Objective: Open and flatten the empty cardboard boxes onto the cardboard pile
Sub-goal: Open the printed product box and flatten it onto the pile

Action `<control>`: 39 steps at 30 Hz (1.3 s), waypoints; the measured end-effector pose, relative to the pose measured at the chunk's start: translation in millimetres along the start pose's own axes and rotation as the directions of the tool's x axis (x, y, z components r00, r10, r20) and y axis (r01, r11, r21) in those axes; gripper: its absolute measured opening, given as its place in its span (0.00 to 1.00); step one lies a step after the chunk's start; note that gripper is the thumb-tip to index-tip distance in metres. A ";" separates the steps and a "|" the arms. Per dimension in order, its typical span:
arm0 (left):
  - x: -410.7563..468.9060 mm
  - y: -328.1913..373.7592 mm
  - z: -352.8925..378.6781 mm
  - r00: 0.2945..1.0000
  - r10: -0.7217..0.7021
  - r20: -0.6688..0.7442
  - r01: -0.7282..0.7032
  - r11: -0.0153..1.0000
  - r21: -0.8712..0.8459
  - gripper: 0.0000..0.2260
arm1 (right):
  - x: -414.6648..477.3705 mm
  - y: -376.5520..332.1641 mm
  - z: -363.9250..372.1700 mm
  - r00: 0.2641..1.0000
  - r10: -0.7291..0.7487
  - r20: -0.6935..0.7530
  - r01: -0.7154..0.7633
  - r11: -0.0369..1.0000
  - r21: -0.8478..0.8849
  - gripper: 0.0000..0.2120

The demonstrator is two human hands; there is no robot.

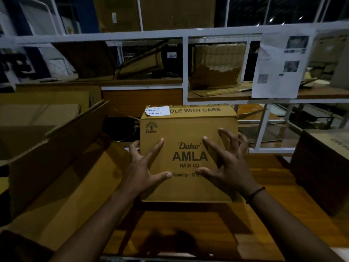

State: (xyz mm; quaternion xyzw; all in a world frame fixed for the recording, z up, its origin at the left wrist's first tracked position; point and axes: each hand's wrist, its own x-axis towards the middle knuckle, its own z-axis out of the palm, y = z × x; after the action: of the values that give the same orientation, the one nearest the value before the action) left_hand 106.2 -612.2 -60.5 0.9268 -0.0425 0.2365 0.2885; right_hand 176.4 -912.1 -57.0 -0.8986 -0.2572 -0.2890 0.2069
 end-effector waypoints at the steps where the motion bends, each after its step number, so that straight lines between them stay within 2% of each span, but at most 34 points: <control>1: 4.5 1.4 -5.6 1.000 -0.001 -0.004 0.001 1.000 0.007 0.48 | 6.9 -1.1 -1.8 1.000 -0.003 -0.005 0.003 1.000 -0.006 0.46; 14: 59.9 24.3 -85.7 0.995 0.059 -0.074 -0.048 0.988 0.147 0.47 | 86.3 -19.2 -38.2 0.988 -0.108 -0.111 0.104 0.993 -0.047 0.47; 18: 73.8 32.4 -109.5 0.992 0.077 -0.100 -0.054 0.977 0.207 0.46 | 113.3 -24.3 -47.6 0.967 -0.194 -0.167 0.182 0.980 -0.086 0.44; 24: 93.4 46.8 -141.1 0.981 0.130 -0.146 -0.088 0.961 0.264 0.45 | 146.2 -31.0 -57.1 0.943 -0.222 -0.250 0.209 0.975 -0.078 0.44; 39: 127.8 86.4 -200.9 0.957 0.124 -0.261 -0.030 0.941 0.338 0.48 | 222.6 -46.1 -96.3 0.865 -0.297 -0.405 0.319 0.948 -0.015 0.44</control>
State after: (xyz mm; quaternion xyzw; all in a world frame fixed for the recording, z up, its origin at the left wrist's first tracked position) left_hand 117.6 -565.0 188.1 0.9171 0.0019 0.3793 0.1227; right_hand 265.8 -849.9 164.5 -0.7616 -0.3568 -0.4897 0.2299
